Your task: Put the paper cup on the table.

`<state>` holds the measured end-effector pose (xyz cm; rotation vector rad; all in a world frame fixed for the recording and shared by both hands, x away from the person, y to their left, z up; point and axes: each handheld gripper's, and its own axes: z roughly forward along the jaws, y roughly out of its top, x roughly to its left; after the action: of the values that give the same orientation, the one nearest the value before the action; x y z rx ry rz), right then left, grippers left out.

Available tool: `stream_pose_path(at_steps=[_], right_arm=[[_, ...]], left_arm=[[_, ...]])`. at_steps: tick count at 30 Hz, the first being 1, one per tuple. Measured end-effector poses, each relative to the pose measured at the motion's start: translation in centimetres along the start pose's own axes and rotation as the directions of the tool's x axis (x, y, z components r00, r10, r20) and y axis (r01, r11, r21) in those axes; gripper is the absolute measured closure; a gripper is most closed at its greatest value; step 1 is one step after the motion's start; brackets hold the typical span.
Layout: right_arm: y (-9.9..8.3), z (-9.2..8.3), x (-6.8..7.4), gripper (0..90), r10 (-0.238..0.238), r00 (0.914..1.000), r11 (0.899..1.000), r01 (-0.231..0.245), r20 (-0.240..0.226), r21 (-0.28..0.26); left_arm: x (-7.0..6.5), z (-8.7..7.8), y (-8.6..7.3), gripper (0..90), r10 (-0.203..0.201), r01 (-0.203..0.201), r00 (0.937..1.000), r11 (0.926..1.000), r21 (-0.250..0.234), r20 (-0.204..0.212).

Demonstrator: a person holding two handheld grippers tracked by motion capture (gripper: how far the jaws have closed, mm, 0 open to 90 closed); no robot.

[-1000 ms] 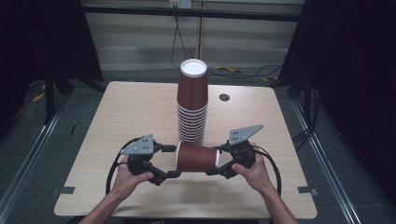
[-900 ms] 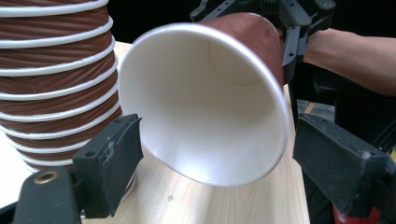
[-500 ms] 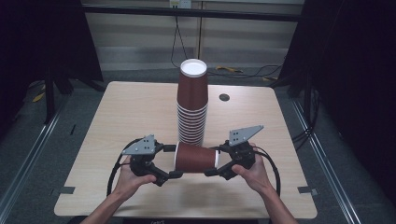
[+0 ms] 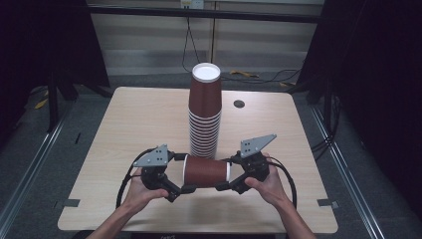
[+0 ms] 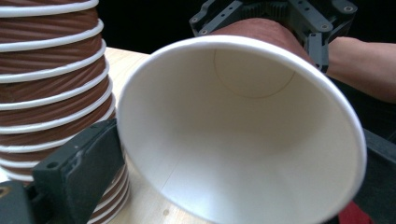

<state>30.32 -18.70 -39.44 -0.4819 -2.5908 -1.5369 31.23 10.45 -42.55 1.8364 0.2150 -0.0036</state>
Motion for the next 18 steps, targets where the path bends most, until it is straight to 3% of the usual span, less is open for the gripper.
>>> stream_pose_path(at_steps=[18], right_arm=[[-0.24,0.31,-0.31,24.0,-0.002,0.9993,1.000,0.002,-0.037,0.000]], left_arm=[[-0.06,0.45,0.12,4.3,0.017,-0.017,0.9992,0.9998,-0.011,0.036]])
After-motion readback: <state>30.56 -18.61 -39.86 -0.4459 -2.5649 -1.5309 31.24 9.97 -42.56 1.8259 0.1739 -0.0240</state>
